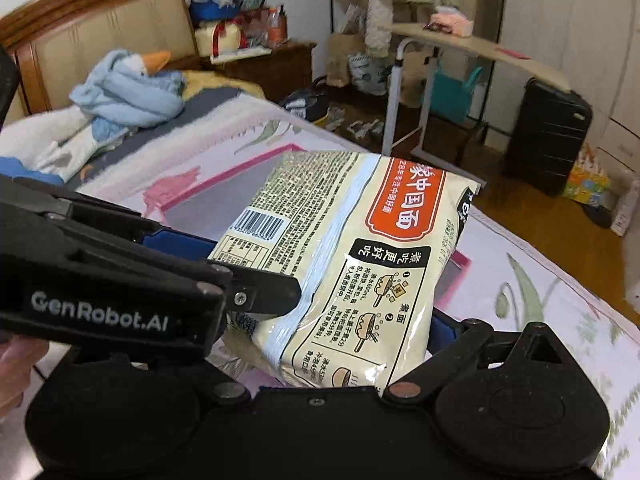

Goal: Organize snacks
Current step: 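Carry the noodle bag into the pink box and open both tools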

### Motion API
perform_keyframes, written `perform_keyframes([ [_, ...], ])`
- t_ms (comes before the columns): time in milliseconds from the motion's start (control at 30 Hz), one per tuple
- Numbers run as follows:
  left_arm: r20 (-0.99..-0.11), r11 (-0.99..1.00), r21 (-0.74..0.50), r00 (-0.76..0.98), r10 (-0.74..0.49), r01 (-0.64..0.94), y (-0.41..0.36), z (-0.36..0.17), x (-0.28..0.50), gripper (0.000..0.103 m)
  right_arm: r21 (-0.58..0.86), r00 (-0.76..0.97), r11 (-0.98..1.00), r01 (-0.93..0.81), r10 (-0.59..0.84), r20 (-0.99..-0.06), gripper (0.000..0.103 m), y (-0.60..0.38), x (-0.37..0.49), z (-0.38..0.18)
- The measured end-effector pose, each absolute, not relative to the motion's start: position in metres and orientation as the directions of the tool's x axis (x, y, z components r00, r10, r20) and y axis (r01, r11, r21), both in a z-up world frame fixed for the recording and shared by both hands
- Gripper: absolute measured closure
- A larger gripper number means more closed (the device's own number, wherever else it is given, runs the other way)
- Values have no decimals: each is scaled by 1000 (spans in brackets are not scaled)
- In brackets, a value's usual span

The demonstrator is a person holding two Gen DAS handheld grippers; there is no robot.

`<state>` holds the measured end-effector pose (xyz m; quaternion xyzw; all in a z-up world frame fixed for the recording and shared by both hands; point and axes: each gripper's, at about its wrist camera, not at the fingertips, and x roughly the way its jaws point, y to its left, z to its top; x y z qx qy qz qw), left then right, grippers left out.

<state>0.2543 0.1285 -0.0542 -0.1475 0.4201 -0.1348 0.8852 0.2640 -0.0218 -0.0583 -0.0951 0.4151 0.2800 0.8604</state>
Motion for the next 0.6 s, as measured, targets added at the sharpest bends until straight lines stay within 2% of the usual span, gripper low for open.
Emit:
perform_keyframes([
  [133, -738, 922, -385, 586, -334, 41, 140, -88, 284, 54, 184, 416, 838, -514, 430, -801, 4, -17, 295, -89],
  [300, -769, 936, -352, 564, -301, 19, 139, -113, 300, 54, 130, 431, 831, -541, 407, -806, 4, -4, 296, -111],
  [367, -784, 955, -295, 567, -254, 20, 130, -118, 301, 54, 119, 416, 822, -557, 400, -817, 5, -1, 298, -119],
  [467, -804, 976, -216, 562, -194, 27, 118, -124, 302, 53, 1, 448, 803, -596, 333, -830, 5, 8, 289, -127],
  [600, -800, 992, -120, 588, -117, 34, 106, -121, 293, 53, -46, 507, 803, -595, 331, -796, 4, -4, 275, -115],
])
